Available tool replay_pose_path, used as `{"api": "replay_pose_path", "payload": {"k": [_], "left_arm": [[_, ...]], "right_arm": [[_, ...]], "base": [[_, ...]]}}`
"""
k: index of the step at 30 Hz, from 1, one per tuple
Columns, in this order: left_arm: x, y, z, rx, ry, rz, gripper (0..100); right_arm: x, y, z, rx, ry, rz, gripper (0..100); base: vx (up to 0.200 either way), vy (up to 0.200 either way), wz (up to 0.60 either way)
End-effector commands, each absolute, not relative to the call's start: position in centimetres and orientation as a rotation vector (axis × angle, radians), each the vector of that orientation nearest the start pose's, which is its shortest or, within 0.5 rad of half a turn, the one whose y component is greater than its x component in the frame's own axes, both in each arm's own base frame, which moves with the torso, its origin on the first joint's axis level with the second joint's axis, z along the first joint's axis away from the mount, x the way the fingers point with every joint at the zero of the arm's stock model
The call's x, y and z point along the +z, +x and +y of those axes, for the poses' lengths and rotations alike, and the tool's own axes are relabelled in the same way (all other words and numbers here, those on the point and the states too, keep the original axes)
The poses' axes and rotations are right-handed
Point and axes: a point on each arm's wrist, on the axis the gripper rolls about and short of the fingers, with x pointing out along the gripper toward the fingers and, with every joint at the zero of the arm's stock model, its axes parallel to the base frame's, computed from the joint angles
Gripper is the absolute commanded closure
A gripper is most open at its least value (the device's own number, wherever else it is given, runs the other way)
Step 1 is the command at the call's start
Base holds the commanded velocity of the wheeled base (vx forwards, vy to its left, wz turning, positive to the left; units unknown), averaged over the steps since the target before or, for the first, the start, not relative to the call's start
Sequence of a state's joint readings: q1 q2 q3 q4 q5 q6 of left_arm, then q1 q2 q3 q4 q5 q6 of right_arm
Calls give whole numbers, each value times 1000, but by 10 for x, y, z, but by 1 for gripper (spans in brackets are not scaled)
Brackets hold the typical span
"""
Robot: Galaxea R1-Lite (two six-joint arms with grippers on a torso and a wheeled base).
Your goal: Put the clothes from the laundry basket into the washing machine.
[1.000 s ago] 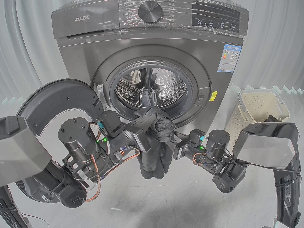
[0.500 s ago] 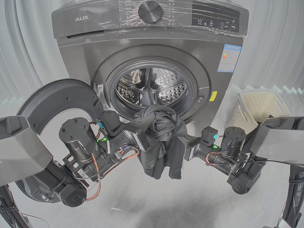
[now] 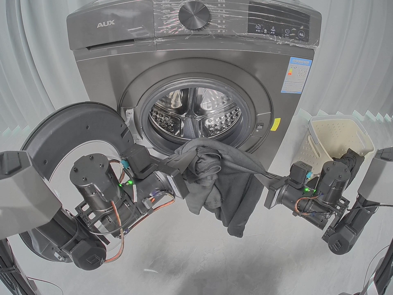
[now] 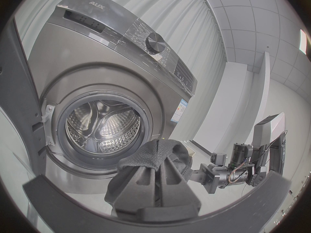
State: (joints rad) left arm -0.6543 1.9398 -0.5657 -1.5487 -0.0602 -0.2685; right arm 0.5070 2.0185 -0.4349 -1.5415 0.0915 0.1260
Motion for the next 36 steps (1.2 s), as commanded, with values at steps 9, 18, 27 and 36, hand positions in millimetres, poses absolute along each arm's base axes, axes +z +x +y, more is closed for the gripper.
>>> {"api": "replay_pose_path", "payload": {"k": [9,18,27,36], "left_arm": [[145,219,-167,-797,-229,-55,100],[135,223,-171,-796,-206,-29,100],[134,226,-166,-778,-207,-22,0],[130,233,-162,-753,-210,-7,0]], "right_arm": [[98,235,156,669,116,95,100],[93,232,157,673,113,119,100],[96,235,157,665,130,106,100],[99,235,160,672,137,93,100]], "base": [[0,0,0],[0,0,0],[0,0,0],[0,0,0]]}}
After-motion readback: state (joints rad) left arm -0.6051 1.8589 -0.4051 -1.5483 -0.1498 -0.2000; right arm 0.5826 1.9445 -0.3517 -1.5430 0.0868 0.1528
